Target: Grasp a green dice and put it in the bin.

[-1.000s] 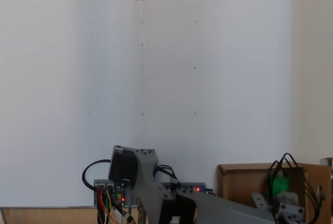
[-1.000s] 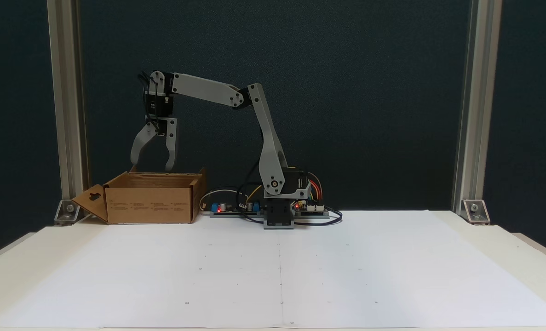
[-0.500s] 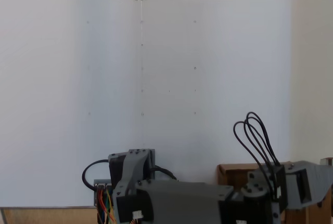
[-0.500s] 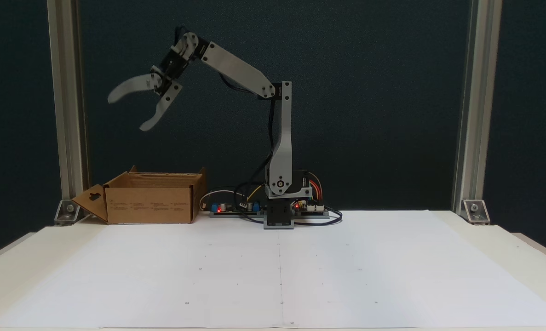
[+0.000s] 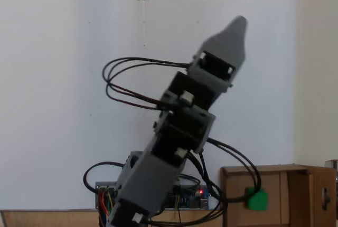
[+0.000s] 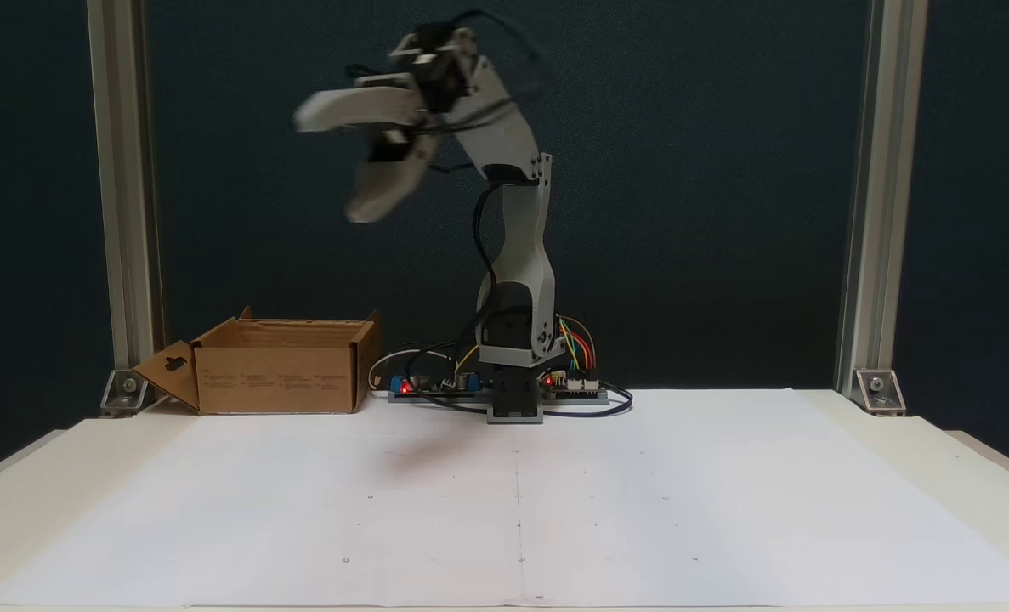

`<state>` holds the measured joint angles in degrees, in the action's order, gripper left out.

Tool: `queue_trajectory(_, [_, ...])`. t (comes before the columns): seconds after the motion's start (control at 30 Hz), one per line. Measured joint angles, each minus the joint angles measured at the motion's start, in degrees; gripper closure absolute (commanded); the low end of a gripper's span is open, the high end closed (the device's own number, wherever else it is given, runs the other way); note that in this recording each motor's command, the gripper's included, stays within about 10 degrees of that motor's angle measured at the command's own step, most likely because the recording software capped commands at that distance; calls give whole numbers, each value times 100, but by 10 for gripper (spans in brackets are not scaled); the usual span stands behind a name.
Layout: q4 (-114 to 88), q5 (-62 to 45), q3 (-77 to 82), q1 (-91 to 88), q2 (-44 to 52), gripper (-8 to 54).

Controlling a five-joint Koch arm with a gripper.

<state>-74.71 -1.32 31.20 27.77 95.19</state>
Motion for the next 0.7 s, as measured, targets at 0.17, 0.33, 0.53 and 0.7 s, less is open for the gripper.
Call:
queue_trajectory(0.17, [0,0,0,-809,105,14])
queue_trajectory(0.33, [272,0,-9,-879,536,13])
queue_trajectory(0.53, [1257,-9,-9,-809,598,11])
queue_trajectory(0.7, [2039,-9,229,-817,668,2])
